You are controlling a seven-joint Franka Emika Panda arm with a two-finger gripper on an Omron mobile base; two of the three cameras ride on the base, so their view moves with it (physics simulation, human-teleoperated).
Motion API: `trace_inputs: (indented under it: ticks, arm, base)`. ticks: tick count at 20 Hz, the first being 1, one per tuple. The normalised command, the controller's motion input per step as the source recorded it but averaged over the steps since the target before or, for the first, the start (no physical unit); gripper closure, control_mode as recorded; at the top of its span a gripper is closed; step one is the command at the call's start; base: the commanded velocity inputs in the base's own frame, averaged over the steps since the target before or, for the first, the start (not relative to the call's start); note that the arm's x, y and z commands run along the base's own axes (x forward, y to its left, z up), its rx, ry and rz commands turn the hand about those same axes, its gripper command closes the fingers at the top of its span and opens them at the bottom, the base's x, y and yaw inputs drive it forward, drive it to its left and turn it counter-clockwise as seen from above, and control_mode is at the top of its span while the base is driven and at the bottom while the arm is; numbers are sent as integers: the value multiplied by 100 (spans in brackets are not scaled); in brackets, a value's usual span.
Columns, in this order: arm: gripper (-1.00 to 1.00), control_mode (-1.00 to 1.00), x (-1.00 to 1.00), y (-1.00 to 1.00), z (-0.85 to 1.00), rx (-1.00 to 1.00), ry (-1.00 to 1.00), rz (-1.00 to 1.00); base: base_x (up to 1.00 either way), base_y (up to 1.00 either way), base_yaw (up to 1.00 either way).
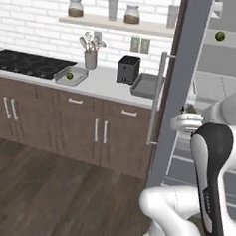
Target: Place one lime and one fish in each tupperware on the nearby counter, to pack two identical lunches.
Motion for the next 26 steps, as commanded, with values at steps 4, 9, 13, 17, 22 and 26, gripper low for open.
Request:
trace_inputs:
  ticks: [4, 9, 13, 17, 22, 26]
  arm:
    - [100, 100, 0, 0, 0, 0, 0, 0]
    - [100, 100, 0, 0, 0, 0, 0, 0]
    - [100, 100, 0, 0, 0, 0, 0, 0]
    - [100, 100, 0, 0, 0, 0, 0, 0]
    - [100, 100, 0, 0, 0, 0, 0, 0]
    - [100, 100, 0, 0, 0, 0, 0, 0]
  base:
    - [33, 95, 57]
    - [100, 52, 26]
    - [97, -28, 13]
    - [93, -8, 14]
    - [100, 58, 3]
    - [100, 56, 0]
